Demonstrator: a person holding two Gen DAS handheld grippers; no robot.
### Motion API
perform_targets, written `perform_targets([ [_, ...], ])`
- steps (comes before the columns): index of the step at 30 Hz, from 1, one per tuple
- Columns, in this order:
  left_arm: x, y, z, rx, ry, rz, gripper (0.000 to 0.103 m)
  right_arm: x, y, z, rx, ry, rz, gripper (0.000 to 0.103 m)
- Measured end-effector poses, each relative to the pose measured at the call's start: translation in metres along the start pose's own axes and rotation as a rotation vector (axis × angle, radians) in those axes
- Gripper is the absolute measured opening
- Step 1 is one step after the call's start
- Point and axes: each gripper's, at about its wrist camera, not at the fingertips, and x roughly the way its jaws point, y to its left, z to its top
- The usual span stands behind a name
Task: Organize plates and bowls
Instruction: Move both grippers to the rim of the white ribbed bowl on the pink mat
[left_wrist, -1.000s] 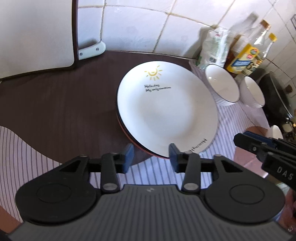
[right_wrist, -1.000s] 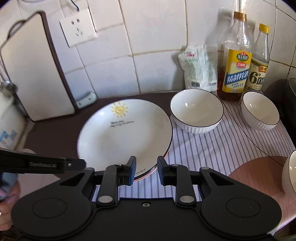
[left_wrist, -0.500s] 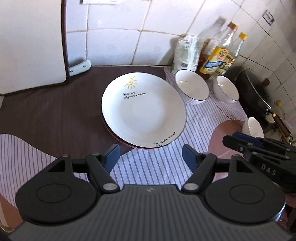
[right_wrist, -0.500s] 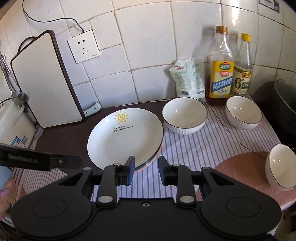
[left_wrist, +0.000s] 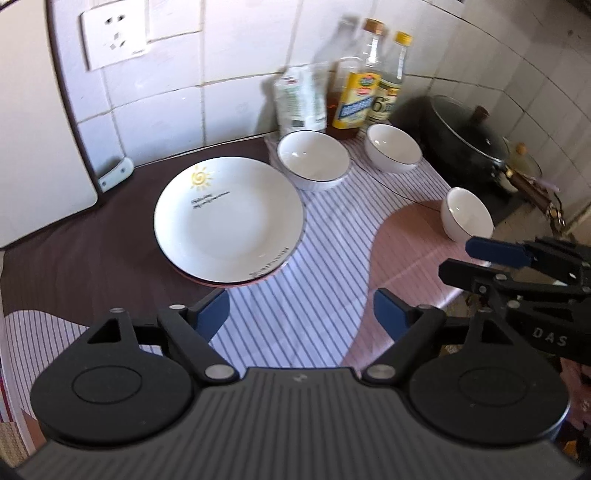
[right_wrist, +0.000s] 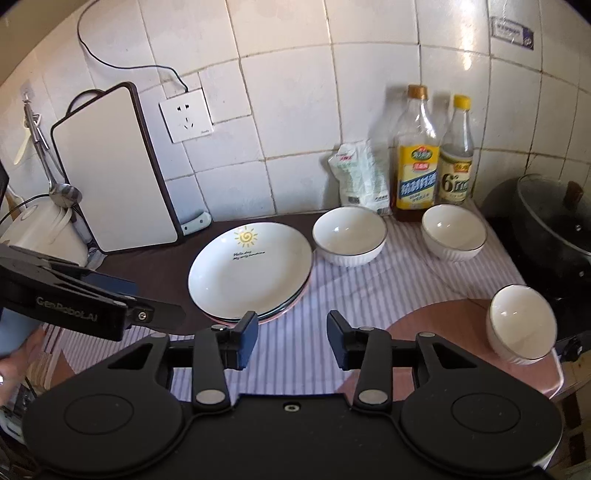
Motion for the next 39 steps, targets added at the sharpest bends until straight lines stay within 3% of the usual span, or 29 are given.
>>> perform_targets([
  [8, 0.007, -0.051, -0.003, 0.074, 0.013, 0.058, 0.093, -0.02, -0.04, -0.016, -0.036, -0.026, -0.022, 0.053],
  [13, 0.038, -0.082, -0.007, 0.117, 0.07, 0.072, 0.093, -0.026, -0.07, -0.027, -0.022, -0.053, -0.009, 0.062],
  [17, 0.065, -0.101, -0.007, 0.126, 0.094, 0.1, 0.093, -0.022, -0.102, -0.044, -0.017, -0.079, 0.034, 0.062],
  [20, 0.085, -0.114, -0.003, 0.122, 0.102, 0.109, 0.093, -0.011, -0.131, -0.055, 0.018, -0.077, 0.018, 0.063],
  [26, 0.127, -0.137, 0.01, 0.117, 0.121, 0.066, 0.093, 0.011, -0.173, -0.081, -0.045, -0.027, -0.046, 0.067],
  [34, 0.167, -0.176, 0.031, 0.041, 0.056, -0.061, 0.093, 0.054, -0.234, -0.104, 0.027, -0.04, -0.088, 0.07],
  [39, 0.197, -0.206, 0.041, 0.022, 0.048, -0.089, 0.092, 0.072, -0.259, -0.108, 0.035, -0.044, -0.132, 0.073],
])
